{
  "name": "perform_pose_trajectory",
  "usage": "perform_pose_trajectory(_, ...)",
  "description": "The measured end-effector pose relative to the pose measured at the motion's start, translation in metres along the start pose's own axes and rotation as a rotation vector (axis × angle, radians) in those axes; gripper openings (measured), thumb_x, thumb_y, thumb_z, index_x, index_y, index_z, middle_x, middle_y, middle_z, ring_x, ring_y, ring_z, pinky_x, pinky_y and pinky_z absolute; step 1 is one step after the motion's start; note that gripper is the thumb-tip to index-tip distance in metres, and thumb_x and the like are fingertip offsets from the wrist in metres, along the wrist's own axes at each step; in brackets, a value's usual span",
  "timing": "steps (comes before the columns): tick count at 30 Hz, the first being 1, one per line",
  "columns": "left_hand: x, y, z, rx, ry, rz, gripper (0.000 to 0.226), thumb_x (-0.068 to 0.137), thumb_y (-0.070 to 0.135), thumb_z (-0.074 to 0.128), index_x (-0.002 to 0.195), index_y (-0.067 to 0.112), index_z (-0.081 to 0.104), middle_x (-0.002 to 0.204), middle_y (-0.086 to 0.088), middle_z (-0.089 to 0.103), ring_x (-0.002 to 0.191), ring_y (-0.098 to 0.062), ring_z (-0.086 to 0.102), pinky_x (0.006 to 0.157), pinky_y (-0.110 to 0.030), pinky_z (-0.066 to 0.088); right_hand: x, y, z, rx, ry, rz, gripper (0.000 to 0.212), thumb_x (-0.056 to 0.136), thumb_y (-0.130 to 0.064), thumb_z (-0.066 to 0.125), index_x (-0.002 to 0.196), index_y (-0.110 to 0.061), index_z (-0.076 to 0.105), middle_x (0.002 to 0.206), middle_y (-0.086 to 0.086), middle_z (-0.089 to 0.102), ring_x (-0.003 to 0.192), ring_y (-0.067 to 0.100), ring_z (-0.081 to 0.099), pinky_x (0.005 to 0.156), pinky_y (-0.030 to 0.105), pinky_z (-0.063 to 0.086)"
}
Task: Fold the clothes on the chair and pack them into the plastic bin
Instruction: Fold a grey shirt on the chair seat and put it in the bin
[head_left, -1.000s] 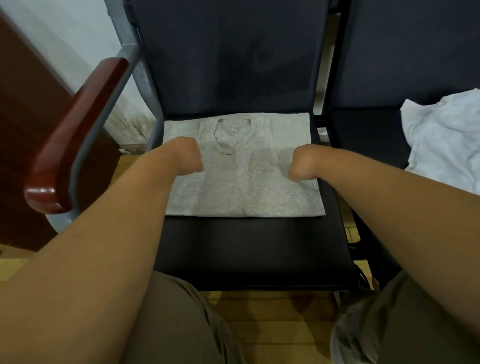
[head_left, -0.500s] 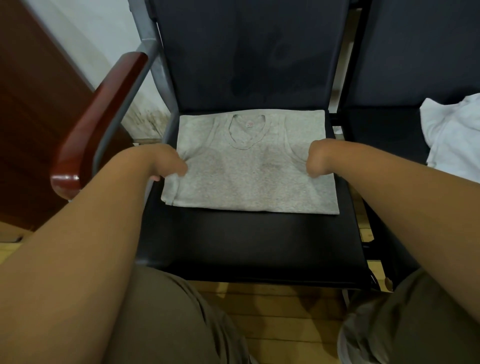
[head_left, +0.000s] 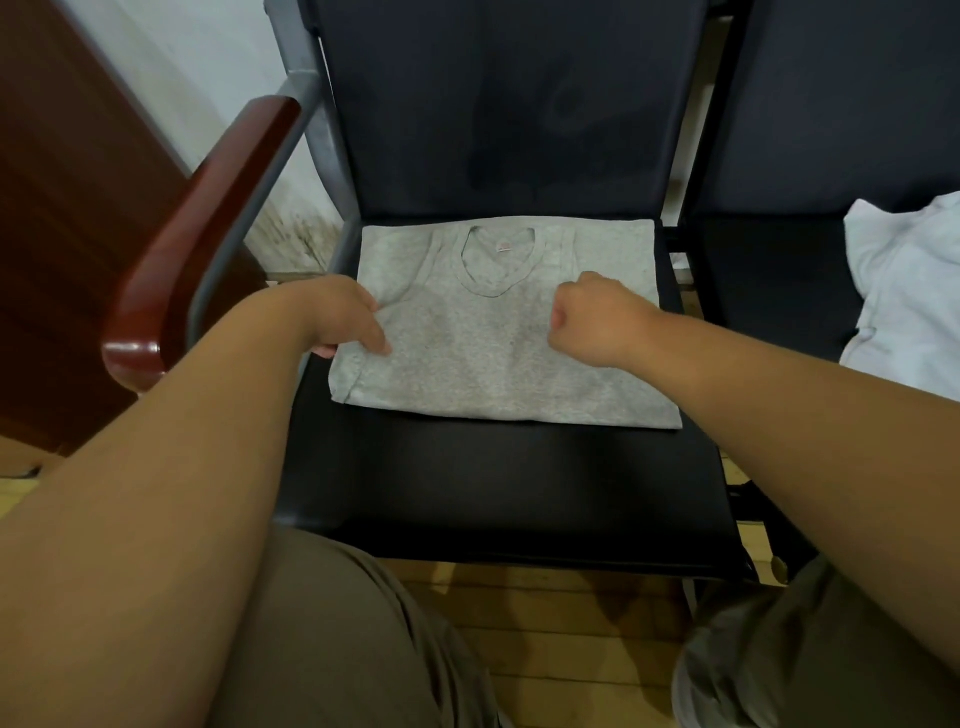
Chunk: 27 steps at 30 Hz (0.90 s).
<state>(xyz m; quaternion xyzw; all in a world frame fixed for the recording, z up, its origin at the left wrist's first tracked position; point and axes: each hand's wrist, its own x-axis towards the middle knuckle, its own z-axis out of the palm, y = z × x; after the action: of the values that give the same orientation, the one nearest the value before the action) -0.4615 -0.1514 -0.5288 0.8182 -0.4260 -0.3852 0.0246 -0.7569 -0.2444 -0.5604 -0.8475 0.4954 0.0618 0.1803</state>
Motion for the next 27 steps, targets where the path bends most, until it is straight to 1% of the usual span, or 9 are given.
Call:
perform_pose_trajectory(7, 0.002, 0.001, -0.002, -0.186, 0.061, -0.057, 0.065, 0.077, 0.018, 0.093, 0.134, 0.021, 0.062, 0.127, -0.005, 0.066, 0.112, -0.029, 0.066, 0.090, -0.046, 0.062, -0.006, -0.006, 0.018, 0.031, -0.039, -0.181, 0.024, 0.099, -0.027, 0.064, 0.121, -0.020, 0.066, 0.124, 0.003, 0.048, 0.111, 0.024, 0.053, 0.096, 0.039, 0.053)
perform_pose_trajectory(10, 0.000, 0.001, -0.002, -0.412, 0.002, -0.044, 0.048, 0.085, -0.003, 0.081, 0.126, 0.017, 0.066, 0.121, -0.007, 0.072, 0.111, -0.028, 0.069, 0.093, -0.046, 0.061, -0.005, -0.002, 0.021, 0.009, -0.065, -0.191, 0.024, 0.098, -0.029, 0.066, 0.121, -0.023, 0.065, 0.126, 0.002, 0.046, 0.114, 0.023, 0.049, 0.095, 0.037, 0.050)
perform_pose_trajectory(12, 0.000, -0.001, -0.003, -0.456, 0.034, -0.012, 0.045, 0.086, -0.008, 0.078, 0.122, 0.016, 0.067, 0.122, -0.008, 0.071, 0.114, -0.029, 0.069, 0.096, -0.046, 0.059, -0.004, 0.000, 0.022, 0.021, -0.066, -0.183, 0.024, 0.098, -0.029, 0.067, 0.121, -0.025, 0.065, 0.126, 0.001, 0.045, 0.115, 0.023, 0.047, 0.095, 0.035, 0.048)
perform_pose_trajectory(14, 0.003, -0.003, -0.004, -0.377, 0.117, 0.019, 0.049, 0.084, -0.008, 0.079, 0.122, 0.018, 0.065, 0.125, -0.007, 0.066, 0.112, -0.030, 0.067, 0.091, -0.042, 0.060, -0.002, 0.002, 0.023, 0.036, -0.066, -0.178, 0.024, 0.097, -0.028, 0.067, 0.121, -0.026, 0.065, 0.126, 0.000, 0.045, 0.116, 0.022, 0.046, 0.096, 0.035, 0.048)
perform_pose_trajectory(17, 0.004, -0.006, -0.002, -0.076, 0.207, 0.007, 0.060, 0.087, -0.009, 0.075, 0.133, 0.026, 0.061, 0.127, -0.006, 0.054, 0.098, -0.025, 0.063, 0.076, -0.035, 0.057, -0.001, 0.001, 0.023, 0.034, -0.068, -0.172, 0.025, 0.097, -0.029, 0.067, 0.122, -0.027, 0.065, 0.127, 0.000, 0.044, 0.117, 0.022, 0.046, 0.097, 0.036, 0.048)
perform_pose_trajectory(20, 0.004, -0.007, 0.002, 0.187, 0.266, -0.005, 0.054, 0.093, -0.006, 0.065, 0.142, 0.018, 0.060, 0.134, -0.012, 0.059, 0.112, -0.031, 0.064, 0.095, -0.043, 0.057, -0.001, 0.001, 0.023, 0.032, -0.066, -0.169, 0.025, 0.097, -0.029, 0.066, 0.122, -0.026, 0.066, 0.126, -0.001, 0.045, 0.117, 0.023, 0.047, 0.098, 0.036, 0.049)
perform_pose_trajectory(22, 0.006, -0.005, 0.000, 0.321, 0.299, -0.006, 0.040, 0.095, 0.004, 0.066, 0.135, 0.008, 0.065, 0.128, -0.014, 0.065, 0.111, -0.031, 0.064, 0.098, -0.045, 0.057, -0.002, 0.000, 0.023, 0.029, -0.065, -0.173, 0.023, 0.097, -0.028, 0.066, 0.120, -0.025, 0.066, 0.125, 0.000, 0.045, 0.117, 0.023, 0.047, 0.095, 0.035, 0.048)
perform_pose_trajectory(24, 0.006, -0.001, -0.001, 0.377, 0.305, 0.008, 0.032, 0.093, 0.012, 0.070, 0.123, 0.003, 0.068, 0.112, -0.014, 0.067, 0.100, -0.030, 0.066, 0.085, -0.043, 0.058, -0.005, -0.001, 0.022, 0.025, -0.063, -0.176, 0.022, 0.097, -0.029, 0.066, 0.118, -0.024, 0.066, 0.124, 0.001, 0.045, 0.117, 0.023, 0.047, 0.094, 0.035, 0.048)
perform_pose_trajectory(27, -0.002, 0.012, 0.004, 0.294, 0.181, 0.076, 0.022, 0.092, 0.020, 0.079, 0.110, 0.011, 0.072, 0.107, -0.010, 0.073, 0.097, -0.028, 0.073, 0.089, -0.043, 0.063, -0.011, -0.006, 0.021, 0.003, -0.045, -0.150, 0.026, 0.095, -0.039, 0.070, 0.113, -0.022, 0.062, 0.121, 0.003, 0.046, 0.115, 0.025, 0.048, 0.095, 0.041, 0.052)
